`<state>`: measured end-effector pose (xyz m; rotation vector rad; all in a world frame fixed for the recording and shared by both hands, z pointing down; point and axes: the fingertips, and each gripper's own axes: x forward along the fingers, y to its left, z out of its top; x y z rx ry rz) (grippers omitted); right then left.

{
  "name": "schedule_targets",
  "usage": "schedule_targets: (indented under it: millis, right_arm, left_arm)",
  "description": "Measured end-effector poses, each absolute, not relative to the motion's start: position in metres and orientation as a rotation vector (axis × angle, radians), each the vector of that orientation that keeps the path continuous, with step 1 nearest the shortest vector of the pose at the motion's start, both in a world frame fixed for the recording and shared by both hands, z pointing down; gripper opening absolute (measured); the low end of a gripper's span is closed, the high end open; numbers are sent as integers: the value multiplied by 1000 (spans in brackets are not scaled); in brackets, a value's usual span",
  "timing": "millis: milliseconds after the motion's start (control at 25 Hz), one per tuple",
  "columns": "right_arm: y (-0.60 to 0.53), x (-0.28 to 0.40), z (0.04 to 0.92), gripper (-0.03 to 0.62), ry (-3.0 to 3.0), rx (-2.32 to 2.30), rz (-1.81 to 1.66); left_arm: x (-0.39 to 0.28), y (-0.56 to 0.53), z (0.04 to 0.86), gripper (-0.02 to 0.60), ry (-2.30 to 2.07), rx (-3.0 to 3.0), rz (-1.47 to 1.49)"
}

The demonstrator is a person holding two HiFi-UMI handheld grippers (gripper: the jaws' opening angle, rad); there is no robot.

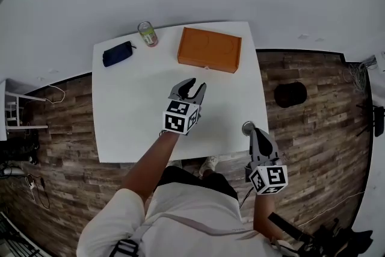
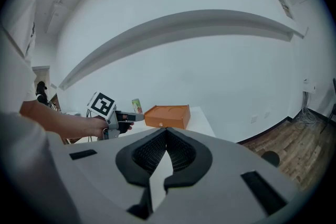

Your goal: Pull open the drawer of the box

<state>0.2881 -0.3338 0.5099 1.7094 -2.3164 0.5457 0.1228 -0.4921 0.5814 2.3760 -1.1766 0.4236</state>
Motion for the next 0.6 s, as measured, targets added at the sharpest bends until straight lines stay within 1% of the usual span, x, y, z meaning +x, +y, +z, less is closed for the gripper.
schedule_targets:
  millis: [240,600]
  right_arm:
    - [-330,295,537,2,-2273,1699,621]
    - [-328,310,558,2,-2216,1719,689]
  left_arm:
    - [146,-533,630,172,-1171,2312,496]
    - [153,-567,676,170,-1207,2214,581]
